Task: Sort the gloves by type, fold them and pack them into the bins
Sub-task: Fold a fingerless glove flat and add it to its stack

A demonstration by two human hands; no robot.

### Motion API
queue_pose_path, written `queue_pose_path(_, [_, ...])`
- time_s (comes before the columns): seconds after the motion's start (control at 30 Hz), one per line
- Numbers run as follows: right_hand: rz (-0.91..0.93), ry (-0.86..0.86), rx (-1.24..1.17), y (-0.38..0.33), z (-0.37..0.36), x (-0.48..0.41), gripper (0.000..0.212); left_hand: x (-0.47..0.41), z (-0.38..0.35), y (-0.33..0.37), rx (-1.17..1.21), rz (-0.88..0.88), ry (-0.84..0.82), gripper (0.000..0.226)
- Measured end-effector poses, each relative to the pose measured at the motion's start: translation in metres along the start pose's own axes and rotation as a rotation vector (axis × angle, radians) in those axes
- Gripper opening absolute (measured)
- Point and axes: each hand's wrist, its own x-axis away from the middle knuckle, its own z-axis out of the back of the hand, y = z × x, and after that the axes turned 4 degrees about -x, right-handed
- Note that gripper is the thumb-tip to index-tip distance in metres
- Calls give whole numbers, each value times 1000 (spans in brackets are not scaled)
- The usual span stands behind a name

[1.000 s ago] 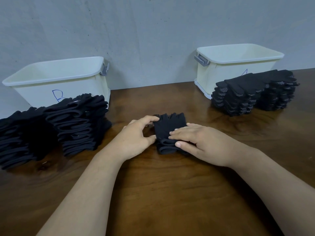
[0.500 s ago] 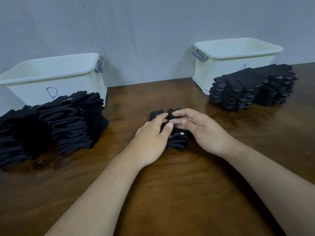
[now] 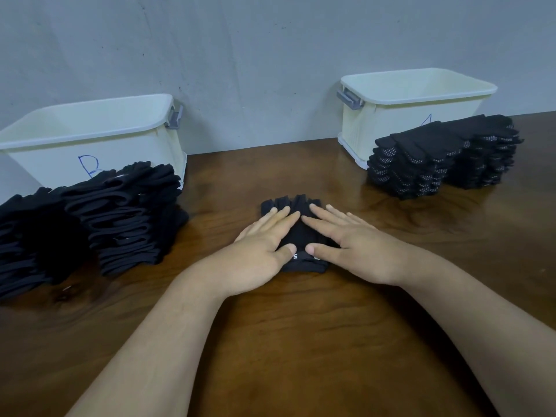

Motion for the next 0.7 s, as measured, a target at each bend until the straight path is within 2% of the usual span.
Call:
queue_pose_path(0.13, [-64,4,77,-1,0,3,79,-2,1,0,-39,6,-66,64])
queue_pose_path(0.27, [-100,135,-26,2,0,1,86,-2,-3,2,-48,26,-50,61])
queue_pose_path(0.33, [-104,234,-97,5,0,-1,77,0,-5,6,-43,39,-24,57])
queue_pose_path(0.4, [-99,351,-172,7,-2,-7,60,2,-6,10,-64,46,-10,62])
queue_pose_path(0.47, [-98,459,-233,9,-5,-14,52,2,-5,12,-99,46,-25,64])
queue_pose_path(0.57, [-174,544,-207,5,-3,-20,34,1,-3,10,-121,39,-75,68])
queue_pose_path(0.7, [-318,483,-86,-5,1,-21,44,1,0,8,-132,10,-119,71])
